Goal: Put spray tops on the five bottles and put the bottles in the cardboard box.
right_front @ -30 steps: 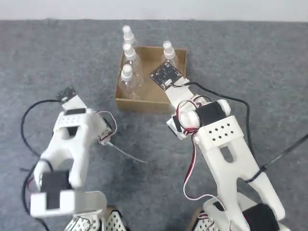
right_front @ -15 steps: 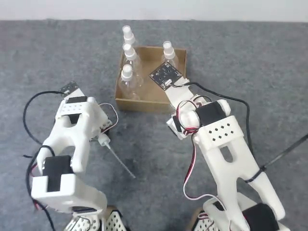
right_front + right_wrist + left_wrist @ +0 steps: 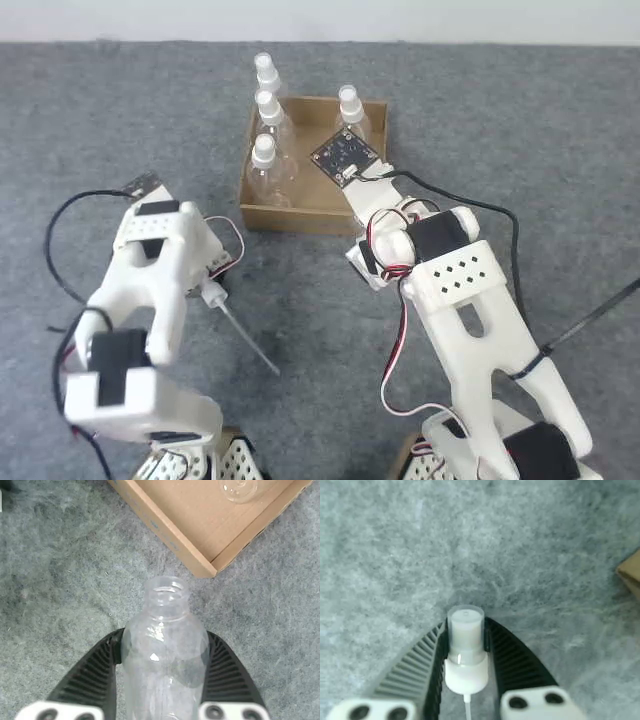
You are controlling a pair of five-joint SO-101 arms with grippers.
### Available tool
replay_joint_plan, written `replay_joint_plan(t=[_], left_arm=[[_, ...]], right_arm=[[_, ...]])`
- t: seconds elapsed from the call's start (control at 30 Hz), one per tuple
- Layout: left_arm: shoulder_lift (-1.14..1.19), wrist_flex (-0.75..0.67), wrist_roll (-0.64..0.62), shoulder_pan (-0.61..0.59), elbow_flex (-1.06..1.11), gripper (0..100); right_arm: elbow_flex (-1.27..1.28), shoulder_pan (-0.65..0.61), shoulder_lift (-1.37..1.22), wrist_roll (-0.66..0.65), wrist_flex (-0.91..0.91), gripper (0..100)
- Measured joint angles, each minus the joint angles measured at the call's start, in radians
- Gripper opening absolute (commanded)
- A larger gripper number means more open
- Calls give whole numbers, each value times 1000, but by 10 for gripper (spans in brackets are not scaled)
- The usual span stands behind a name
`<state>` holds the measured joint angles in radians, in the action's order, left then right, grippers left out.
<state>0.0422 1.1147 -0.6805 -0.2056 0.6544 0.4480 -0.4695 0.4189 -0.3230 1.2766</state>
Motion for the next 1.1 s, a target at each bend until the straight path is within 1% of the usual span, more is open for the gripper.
replay_joint_plan(t=[0.23, 0.37, 0.5, 0.73, 0.9, 1.0, 1.1], left_arm=[[-279, -107, 0, -6, 235, 10], [-443, -150, 0, -6, 334, 10], [-575, -183, 0, -6, 416, 10], [-746, -190, 0, -6, 499, 10], [-835, -190, 0, -5, 535, 10], [-867, -190, 0, -40, 546, 10], [-885, -190, -3, -83, 546, 10]], right_arm=[[0, 0, 0, 3, 0, 80], [0, 0, 0, 72, 0, 80], [0, 0, 0, 101, 0, 80], [0, 0, 3, 110, 0, 80], [44, 0, 115, 110, 0, 80], [98, 2, 204, 110, -8, 80], [170, 2, 281, 110, -52, 80]])
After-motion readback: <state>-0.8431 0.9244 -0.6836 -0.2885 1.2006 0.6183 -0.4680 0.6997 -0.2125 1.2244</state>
